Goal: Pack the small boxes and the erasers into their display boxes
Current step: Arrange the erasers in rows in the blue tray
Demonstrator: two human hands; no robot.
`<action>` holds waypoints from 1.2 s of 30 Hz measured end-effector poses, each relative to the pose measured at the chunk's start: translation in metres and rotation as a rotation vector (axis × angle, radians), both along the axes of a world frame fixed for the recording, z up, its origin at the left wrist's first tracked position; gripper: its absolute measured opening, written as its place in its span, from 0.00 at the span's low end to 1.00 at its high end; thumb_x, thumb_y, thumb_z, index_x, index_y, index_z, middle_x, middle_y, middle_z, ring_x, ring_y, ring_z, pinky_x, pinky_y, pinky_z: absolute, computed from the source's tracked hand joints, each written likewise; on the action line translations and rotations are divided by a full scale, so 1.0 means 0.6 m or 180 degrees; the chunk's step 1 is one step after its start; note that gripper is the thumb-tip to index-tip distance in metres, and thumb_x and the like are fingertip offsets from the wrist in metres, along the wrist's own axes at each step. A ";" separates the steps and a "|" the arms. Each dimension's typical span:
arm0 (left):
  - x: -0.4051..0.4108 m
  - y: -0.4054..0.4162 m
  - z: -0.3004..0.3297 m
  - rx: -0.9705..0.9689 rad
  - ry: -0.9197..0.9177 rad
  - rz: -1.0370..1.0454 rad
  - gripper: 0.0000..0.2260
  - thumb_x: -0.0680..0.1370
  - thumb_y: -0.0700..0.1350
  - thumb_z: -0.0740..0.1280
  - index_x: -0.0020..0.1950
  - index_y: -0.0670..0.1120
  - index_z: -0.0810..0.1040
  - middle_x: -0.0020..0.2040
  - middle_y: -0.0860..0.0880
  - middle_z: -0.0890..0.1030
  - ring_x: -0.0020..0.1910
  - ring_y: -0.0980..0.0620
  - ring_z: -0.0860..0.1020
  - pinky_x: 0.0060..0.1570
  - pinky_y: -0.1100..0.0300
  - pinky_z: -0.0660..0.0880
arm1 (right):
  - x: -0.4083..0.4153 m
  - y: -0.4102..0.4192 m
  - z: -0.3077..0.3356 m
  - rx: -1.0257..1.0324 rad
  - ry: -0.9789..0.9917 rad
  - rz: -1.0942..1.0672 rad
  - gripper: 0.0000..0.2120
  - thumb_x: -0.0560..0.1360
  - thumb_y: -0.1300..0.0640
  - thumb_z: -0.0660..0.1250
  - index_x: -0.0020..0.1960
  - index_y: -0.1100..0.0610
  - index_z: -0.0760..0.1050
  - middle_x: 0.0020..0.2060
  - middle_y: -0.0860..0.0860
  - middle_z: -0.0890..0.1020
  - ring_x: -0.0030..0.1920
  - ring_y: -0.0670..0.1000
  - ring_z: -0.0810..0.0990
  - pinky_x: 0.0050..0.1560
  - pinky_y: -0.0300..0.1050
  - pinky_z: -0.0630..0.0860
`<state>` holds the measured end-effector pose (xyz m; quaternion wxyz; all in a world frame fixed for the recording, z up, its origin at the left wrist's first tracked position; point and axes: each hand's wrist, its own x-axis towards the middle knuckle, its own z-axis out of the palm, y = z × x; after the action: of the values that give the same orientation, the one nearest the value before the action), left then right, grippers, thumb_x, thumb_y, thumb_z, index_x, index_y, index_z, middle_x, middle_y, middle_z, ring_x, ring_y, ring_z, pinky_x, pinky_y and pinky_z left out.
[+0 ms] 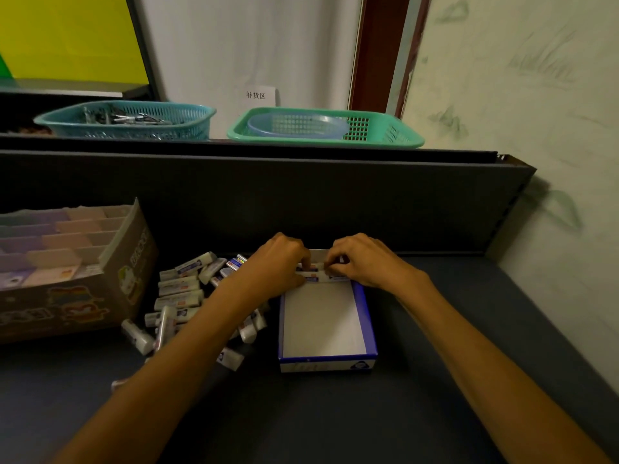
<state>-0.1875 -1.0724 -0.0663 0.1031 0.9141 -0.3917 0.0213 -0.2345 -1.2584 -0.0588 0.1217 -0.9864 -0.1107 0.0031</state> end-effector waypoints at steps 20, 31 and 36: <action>0.000 0.000 -0.002 0.0050 -0.0036 0.0035 0.09 0.74 0.49 0.69 0.53 0.51 0.76 0.55 0.52 0.75 0.49 0.59 0.69 0.48 0.64 0.65 | -0.019 0.002 0.013 -0.0205 -0.0063 0.0008 0.10 0.74 0.51 0.68 0.55 0.48 0.77 0.50 0.44 0.72 0.50 0.44 0.72 0.50 0.42 0.72; 0.005 -0.004 0.010 0.0038 0.0392 0.0132 0.14 0.72 0.47 0.71 0.55 0.51 0.73 0.53 0.53 0.76 0.46 0.59 0.73 0.47 0.63 0.71 | -0.018 0.008 0.029 -0.0719 -0.0030 -0.0251 0.20 0.71 0.51 0.72 0.62 0.46 0.75 0.56 0.50 0.70 0.52 0.49 0.73 0.52 0.46 0.75; 0.005 -0.003 0.007 0.0017 0.0387 0.0164 0.14 0.72 0.46 0.71 0.55 0.51 0.73 0.52 0.53 0.76 0.45 0.59 0.72 0.44 0.65 0.69 | -0.012 0.009 0.028 -0.0710 0.0014 -0.0295 0.20 0.70 0.51 0.73 0.61 0.46 0.75 0.55 0.49 0.69 0.51 0.48 0.73 0.51 0.45 0.75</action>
<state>-0.1847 -1.0744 -0.0619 0.1236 0.9237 -0.3611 -0.0326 -0.2419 -1.2528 -0.0423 0.0114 -0.9978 -0.0636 0.0119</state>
